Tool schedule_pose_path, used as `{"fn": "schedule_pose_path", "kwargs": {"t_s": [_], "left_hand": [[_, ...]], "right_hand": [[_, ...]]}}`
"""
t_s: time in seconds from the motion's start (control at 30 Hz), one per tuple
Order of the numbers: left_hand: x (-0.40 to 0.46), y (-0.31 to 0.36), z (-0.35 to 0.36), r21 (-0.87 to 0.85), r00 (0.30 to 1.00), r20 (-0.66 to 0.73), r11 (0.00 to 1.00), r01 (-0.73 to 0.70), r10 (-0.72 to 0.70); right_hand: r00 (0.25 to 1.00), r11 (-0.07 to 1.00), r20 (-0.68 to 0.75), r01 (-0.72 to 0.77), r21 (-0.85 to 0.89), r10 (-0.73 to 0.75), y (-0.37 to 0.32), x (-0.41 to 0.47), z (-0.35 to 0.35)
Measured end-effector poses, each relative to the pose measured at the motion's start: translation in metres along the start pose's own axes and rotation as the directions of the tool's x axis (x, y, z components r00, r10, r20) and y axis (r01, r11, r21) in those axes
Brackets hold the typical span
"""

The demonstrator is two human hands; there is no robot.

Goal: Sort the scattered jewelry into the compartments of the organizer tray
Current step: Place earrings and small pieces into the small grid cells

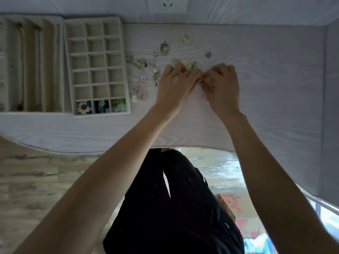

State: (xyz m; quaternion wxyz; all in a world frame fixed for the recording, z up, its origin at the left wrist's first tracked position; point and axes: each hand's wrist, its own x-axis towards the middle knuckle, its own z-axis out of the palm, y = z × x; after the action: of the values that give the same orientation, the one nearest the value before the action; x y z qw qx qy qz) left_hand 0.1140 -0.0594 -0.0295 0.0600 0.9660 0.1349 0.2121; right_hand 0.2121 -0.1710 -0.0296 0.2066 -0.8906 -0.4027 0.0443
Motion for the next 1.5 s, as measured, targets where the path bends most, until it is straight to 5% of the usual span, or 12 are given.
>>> {"fn": "schedule_pose_path", "kwargs": {"t_s": [0.1, 0.23, 0.3, 0.37, 0.47, 0.57, 0.67, 1.1, 1.33, 1.5], "left_hand": [[0.005, -0.002, -0.019, -0.213, 0.986, -0.095, 0.97, 0.115, -0.137], [-0.019, -0.021, -0.067, -0.497, 0.938, -0.035, 0.82, 0.283, -0.345], [-0.041, -0.038, -0.087, -0.574, 0.879, 0.082, 0.699, 0.427, -0.47], [-0.064, -0.061, -0.099, -0.611, 0.807, 0.18, 0.579, 0.54, -0.563], [-0.085, -0.09, -0.104, -0.539, 0.734, 0.254, 0.538, 0.648, -0.63], [-0.094, -0.115, -0.103, -0.437, 0.744, 0.295, 0.608, 0.663, -0.6], [-0.093, -0.133, -0.099, -0.325, 0.811, 0.305, 0.746, 0.581, -0.499], [-0.083, -0.168, -0.084, -0.222, 0.955, 0.253, 0.951, 0.213, -0.155], [-0.096, -0.17, -0.1, -0.155, 0.965, 0.206, 0.969, 0.194, -0.161], [-0.105, -0.154, -0.101, -0.09, 0.961, 0.266, 0.991, 0.097, -0.07]], "right_hand": [[0.997, 0.968, -0.073, -0.011, 0.252, 0.031, -0.012, 0.002, -0.013], [0.97, 0.635, 0.24, -0.213, 0.743, 0.045, -0.062, -0.002, -0.026], [0.937, 0.519, 0.348, -0.296, 0.802, -0.005, -0.088, -0.006, -0.017], [0.922, 0.527, 0.387, -0.326, 0.785, -0.006, -0.114, -0.007, 0.002], [0.935, 0.6, 0.354, -0.298, 0.742, 0.026, -0.142, -0.007, 0.027], [0.984, 0.811, 0.17, -0.055, 0.583, -0.056, -0.162, -0.005, 0.043], [0.99, 0.887, 0.108, 0.026, 0.46, -0.085, -0.175, -0.001, 0.054], [0.987, 0.967, 0.043, 0.141, 0.214, -0.153, -0.179, -0.001, 0.059], [0.997, 0.977, -0.046, 0.077, 0.197, -0.069, -0.169, -0.008, 0.045], [0.979, 0.977, -0.017, 0.205, 0.054, -0.204, -0.173, 0.0, 0.05]]}}
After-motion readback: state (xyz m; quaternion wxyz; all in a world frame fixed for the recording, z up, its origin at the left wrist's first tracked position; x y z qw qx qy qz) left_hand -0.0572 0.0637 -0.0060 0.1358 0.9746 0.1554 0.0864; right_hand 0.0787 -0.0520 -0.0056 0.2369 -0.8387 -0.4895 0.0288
